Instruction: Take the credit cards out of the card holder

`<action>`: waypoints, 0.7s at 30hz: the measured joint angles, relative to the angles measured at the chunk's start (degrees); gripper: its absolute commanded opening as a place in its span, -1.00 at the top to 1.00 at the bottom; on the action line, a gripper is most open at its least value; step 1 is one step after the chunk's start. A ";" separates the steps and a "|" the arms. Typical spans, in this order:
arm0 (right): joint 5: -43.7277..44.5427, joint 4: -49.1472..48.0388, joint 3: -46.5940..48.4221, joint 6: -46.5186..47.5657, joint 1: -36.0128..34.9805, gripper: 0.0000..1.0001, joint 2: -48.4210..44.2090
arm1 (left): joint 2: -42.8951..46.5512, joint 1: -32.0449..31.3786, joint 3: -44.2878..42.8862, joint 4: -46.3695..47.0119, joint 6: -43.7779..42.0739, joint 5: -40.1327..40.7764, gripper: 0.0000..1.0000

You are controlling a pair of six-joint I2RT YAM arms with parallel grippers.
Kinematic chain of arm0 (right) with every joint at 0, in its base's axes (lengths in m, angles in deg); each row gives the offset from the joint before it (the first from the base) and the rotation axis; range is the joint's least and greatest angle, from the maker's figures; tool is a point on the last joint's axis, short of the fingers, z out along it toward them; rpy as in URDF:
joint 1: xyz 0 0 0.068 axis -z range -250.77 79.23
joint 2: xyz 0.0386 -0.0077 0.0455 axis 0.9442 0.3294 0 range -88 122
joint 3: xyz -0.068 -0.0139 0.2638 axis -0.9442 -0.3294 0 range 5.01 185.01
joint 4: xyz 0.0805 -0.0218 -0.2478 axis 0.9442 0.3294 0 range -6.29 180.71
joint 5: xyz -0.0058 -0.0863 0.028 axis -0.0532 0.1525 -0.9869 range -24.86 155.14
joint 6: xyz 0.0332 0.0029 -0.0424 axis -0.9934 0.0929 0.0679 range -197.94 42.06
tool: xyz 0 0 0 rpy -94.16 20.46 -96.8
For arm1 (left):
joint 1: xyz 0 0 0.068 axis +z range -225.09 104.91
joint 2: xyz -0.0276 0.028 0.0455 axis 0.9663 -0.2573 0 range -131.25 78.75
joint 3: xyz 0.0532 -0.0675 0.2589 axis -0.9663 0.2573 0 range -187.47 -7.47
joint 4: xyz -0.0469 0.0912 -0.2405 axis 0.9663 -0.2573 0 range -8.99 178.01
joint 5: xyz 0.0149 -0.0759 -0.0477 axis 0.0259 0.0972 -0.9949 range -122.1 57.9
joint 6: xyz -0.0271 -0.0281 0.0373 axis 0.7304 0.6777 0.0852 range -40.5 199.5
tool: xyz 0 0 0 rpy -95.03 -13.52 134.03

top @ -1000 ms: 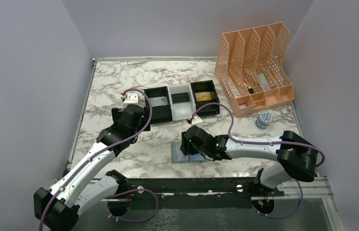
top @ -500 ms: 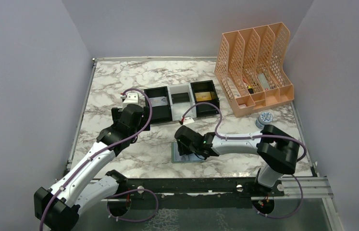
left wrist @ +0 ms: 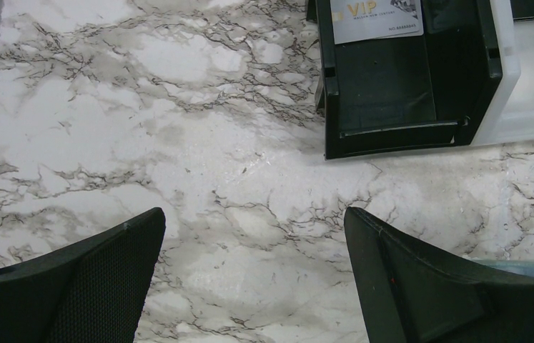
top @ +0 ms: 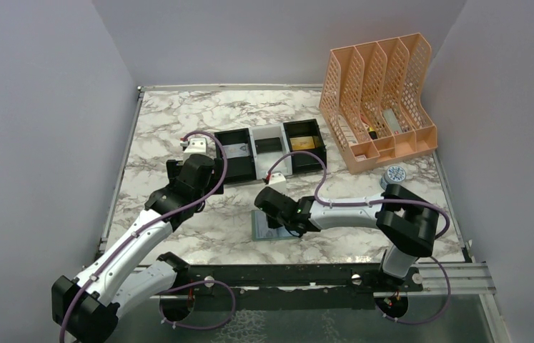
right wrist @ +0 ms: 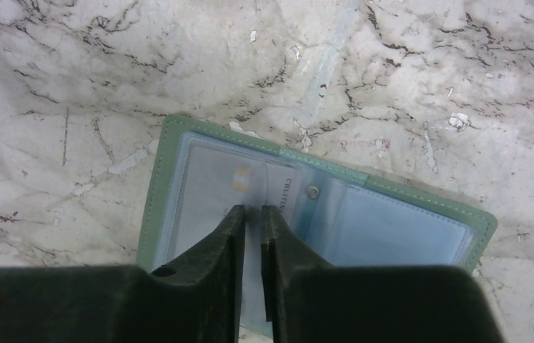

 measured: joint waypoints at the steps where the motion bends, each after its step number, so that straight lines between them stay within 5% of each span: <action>1: 0.00 -0.02 0.00 0.00 -0.02 0.88 0.00 | -0.04 0.00 0.00 0.00 0.00 -0.02 -0.98; 21: -8.02 -5.62 -6.36 0.39 1.95 0.98 -6.19 | -0.26 0.00 1.25 2.25 2.16 -9.31 -0.98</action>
